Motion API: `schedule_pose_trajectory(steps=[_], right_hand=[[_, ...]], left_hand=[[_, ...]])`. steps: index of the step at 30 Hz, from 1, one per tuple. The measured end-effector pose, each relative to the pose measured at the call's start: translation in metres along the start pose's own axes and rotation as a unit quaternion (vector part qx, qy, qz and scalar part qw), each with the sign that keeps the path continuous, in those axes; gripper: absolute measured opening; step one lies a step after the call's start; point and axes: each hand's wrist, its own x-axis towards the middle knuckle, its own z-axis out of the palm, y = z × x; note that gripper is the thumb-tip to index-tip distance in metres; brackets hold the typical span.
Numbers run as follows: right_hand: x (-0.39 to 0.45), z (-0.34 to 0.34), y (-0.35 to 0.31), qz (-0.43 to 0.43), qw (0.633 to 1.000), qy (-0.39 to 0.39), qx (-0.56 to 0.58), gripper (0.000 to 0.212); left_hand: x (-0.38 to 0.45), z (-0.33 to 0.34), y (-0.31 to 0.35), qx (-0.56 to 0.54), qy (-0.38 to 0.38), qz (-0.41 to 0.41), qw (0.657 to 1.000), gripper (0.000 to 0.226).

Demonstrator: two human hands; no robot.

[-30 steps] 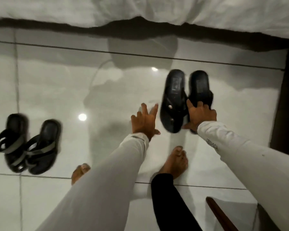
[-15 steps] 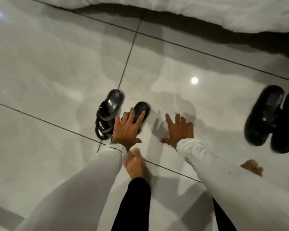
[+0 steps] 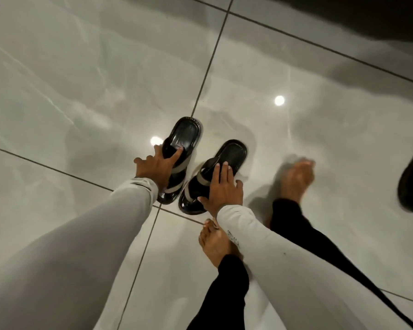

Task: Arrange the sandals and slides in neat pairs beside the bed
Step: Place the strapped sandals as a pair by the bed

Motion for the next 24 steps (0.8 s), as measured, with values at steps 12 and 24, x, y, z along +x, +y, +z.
schedule_pose_trajectory(steps=[12, 24], right_hand=[[0.047, -0.055, 0.055, -0.021, 1.0, 0.017, -0.012, 0.081], [0.118, -0.175, 0.152, -0.011, 0.998, 0.053, -0.03, 0.084]], left_hand=[[0.034, -0.047, 0.074, -0.042, 0.035, 0.022, 0.998, 0.106], [0.11, -0.165, 0.147, -0.092, 0.048, 0.022, 0.994, 0.106]])
